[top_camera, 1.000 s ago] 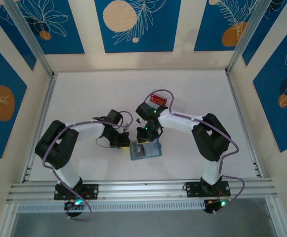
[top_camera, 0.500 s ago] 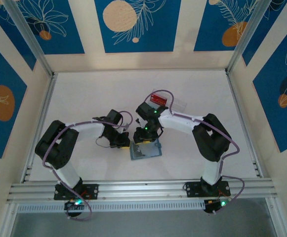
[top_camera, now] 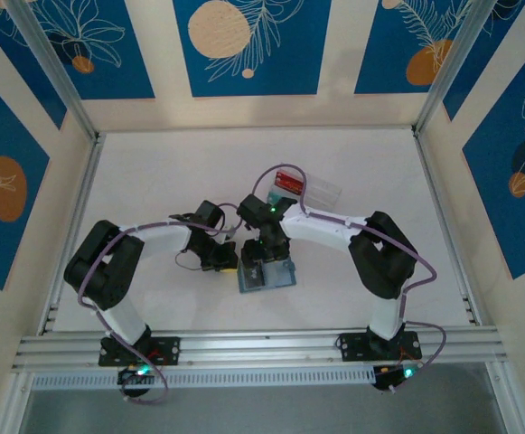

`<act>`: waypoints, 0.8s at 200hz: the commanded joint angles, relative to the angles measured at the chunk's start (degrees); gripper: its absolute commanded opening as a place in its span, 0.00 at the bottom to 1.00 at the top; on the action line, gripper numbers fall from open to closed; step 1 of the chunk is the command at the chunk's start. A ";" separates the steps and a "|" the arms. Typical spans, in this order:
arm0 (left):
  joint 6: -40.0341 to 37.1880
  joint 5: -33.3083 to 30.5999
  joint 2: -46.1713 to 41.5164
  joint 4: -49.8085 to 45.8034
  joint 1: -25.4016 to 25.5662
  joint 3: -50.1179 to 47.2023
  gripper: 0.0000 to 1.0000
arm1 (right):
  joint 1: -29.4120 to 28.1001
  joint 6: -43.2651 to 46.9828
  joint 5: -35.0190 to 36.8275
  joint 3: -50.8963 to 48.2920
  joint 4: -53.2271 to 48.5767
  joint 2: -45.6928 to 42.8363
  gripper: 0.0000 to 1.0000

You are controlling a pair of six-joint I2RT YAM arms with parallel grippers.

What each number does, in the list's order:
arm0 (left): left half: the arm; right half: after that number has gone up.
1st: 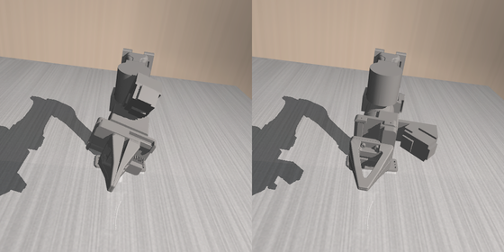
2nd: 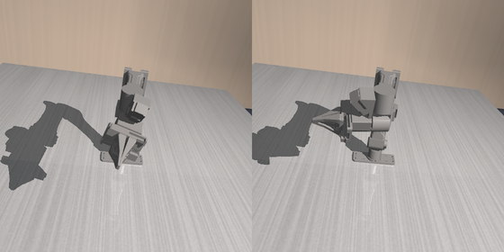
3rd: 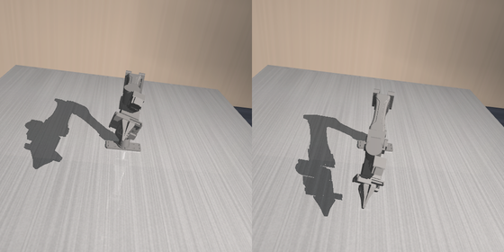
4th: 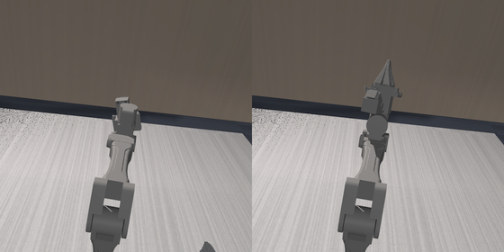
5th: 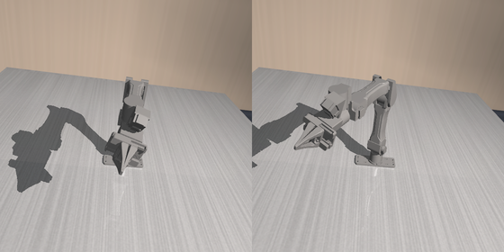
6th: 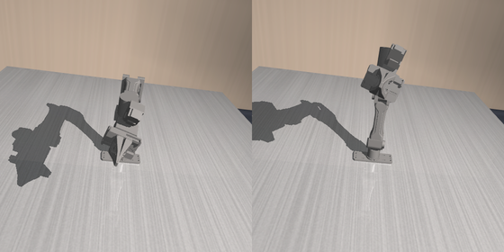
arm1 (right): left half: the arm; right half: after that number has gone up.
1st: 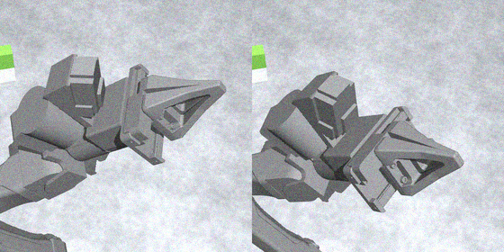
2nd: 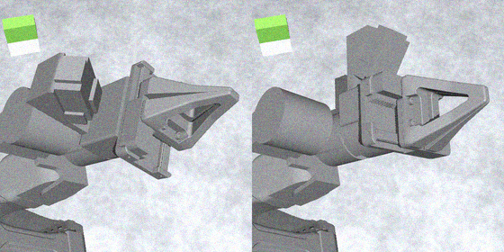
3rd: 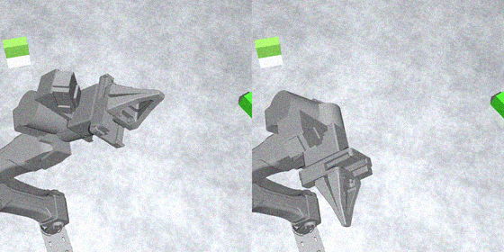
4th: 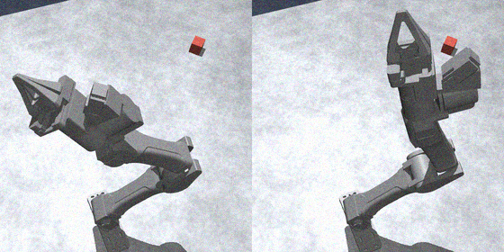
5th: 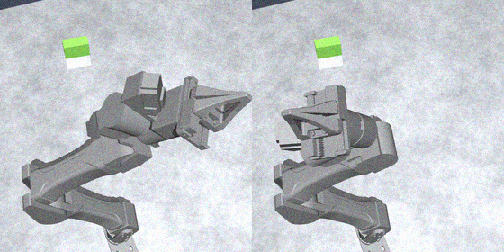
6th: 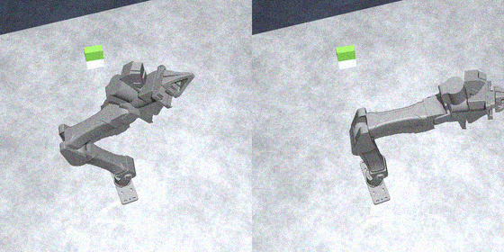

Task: Put the credit cards into the card holder
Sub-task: Flip over the card slot in the card holder.

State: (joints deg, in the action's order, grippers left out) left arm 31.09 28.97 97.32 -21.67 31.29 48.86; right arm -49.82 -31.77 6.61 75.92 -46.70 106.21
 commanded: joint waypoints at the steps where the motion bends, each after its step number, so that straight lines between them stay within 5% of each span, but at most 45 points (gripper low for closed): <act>1: -0.29 -0.69 1.62 0.70 0.29 -0.17 0.05 | -0.80 -0.33 5.91 1.73 -5.00 0.84 0.69; 90: -0.30 -0.56 1.85 0.93 0.27 -0.26 0.05 | -3.16 -1.89 12.22 4.29 -10.23 0.56 0.71; 160: -0.21 -0.43 1.70 1.15 0.29 -0.35 0.05 | -3.87 -1.72 8.70 4.95 -8.98 -0.41 0.67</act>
State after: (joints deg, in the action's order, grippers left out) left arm 31.11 28.99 97.32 -21.63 31.29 48.86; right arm -53.63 -32.58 16.51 79.77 -54.89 106.72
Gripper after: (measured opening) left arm 0.046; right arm 0.677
